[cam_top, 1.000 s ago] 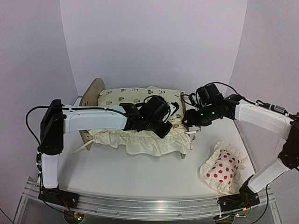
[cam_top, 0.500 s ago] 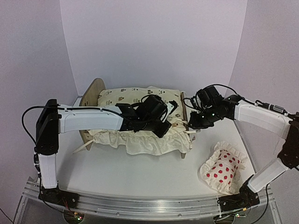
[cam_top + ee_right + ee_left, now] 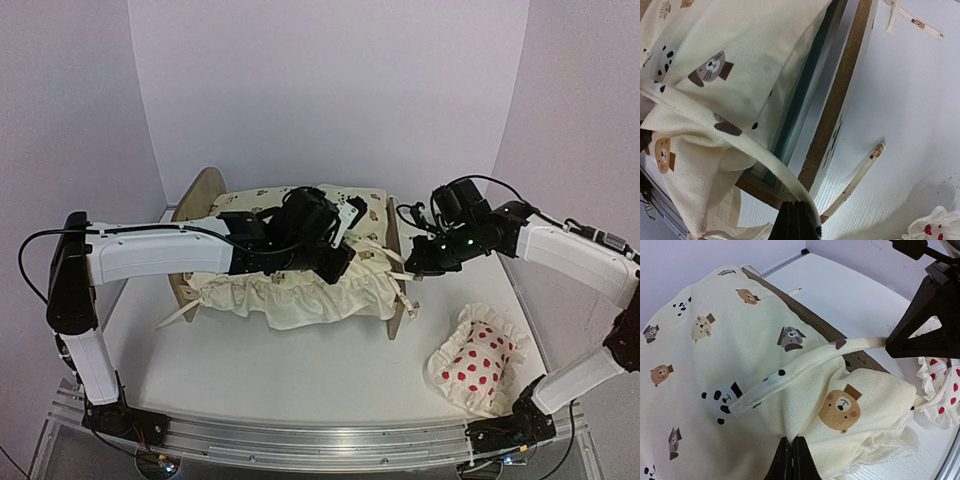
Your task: Set up the pet bed
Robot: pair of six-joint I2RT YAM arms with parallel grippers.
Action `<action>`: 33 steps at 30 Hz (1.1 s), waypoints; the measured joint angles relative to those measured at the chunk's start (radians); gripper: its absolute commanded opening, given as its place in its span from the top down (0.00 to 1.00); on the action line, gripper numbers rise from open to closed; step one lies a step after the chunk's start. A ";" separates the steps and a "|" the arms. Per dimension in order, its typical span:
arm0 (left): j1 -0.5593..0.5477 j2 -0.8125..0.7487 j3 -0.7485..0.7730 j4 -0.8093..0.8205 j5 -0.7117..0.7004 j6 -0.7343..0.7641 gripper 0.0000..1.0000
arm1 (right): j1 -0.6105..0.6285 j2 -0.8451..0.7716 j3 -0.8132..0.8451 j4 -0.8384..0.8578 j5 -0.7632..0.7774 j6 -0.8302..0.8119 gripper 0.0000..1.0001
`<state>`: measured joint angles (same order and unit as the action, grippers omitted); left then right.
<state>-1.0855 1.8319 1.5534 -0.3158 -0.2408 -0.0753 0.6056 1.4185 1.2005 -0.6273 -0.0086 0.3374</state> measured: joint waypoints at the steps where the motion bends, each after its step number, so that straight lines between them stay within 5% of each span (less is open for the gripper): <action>1: 0.000 -0.016 -0.008 0.000 -0.005 0.000 1.00 | 0.000 -0.008 0.005 -0.003 -0.007 0.004 1.00; 21: 0.000 -0.183 -0.116 0.004 -0.208 -0.037 1.00 | 0.013 -0.081 0.072 -0.103 0.048 0.181 0.98; 27: 0.000 -0.189 -0.148 0.029 -0.208 -0.037 1.00 | 0.033 -0.078 0.095 -0.110 0.005 0.175 0.30; 33: 0.000 -0.189 -0.155 0.030 -0.207 -0.037 1.00 | 0.008 -0.022 0.267 -0.129 0.002 0.108 0.24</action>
<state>-1.0855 1.6428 1.3979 -0.2859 -0.4477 -0.1127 0.6135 1.3965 1.4674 -0.7560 -0.0069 0.4456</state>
